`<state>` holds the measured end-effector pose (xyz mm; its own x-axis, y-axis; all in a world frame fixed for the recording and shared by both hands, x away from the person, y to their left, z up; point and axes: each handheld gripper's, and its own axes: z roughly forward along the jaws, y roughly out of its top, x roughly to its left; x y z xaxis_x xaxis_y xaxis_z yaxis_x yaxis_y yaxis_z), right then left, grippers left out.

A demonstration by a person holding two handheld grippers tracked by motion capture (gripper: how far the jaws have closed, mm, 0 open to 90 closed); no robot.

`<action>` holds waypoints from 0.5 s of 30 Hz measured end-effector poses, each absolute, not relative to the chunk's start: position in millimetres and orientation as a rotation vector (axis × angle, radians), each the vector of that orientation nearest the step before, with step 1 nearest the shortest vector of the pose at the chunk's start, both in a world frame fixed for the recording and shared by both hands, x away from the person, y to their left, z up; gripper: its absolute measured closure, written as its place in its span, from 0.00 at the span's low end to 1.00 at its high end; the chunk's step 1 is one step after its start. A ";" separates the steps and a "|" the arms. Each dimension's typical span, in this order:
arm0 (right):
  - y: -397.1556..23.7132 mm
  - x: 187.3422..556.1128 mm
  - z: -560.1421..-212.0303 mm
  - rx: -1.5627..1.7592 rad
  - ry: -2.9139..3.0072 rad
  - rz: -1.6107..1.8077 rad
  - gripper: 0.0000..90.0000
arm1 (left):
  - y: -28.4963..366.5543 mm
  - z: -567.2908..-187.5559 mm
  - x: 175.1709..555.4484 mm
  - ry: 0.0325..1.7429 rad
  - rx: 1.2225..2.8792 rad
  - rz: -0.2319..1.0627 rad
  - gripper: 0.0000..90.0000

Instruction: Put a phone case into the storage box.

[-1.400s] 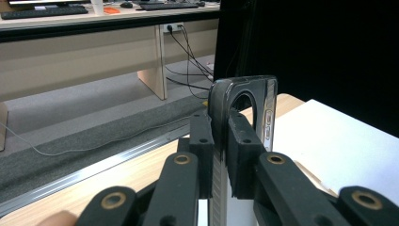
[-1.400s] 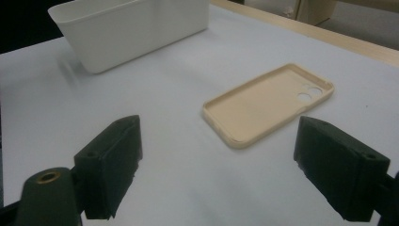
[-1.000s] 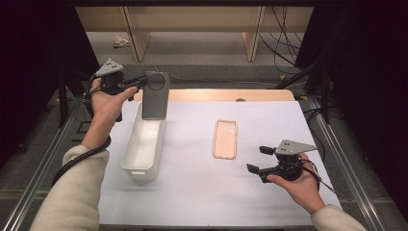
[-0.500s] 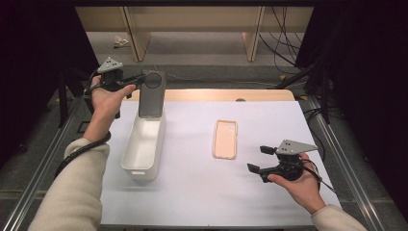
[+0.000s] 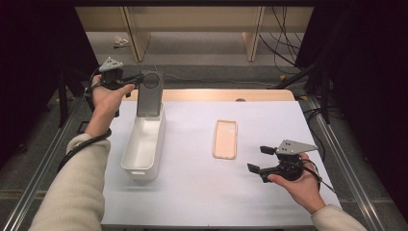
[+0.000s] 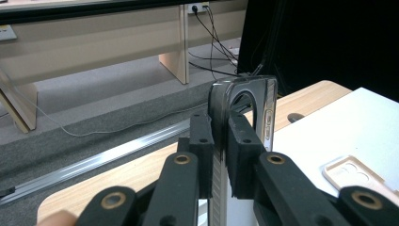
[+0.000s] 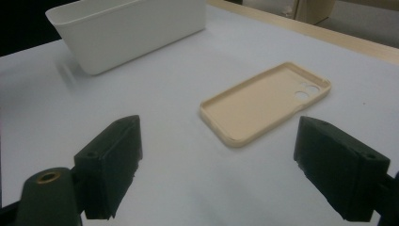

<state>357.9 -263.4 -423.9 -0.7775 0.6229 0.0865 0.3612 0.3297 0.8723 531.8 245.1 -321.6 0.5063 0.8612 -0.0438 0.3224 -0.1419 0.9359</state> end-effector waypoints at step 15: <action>-263.3 358.0 -424.3 0.885 2.337 1.424 0.19 | 249.0 -336.4 542.2 1.039 1.724 0.634 0.91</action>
<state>358.0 -263.3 -424.3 -0.7789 0.6213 0.0862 0.3614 0.3322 0.8712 542.2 249.0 -336.4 0.4961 0.8668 -0.0509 0.3511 -0.1466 0.9248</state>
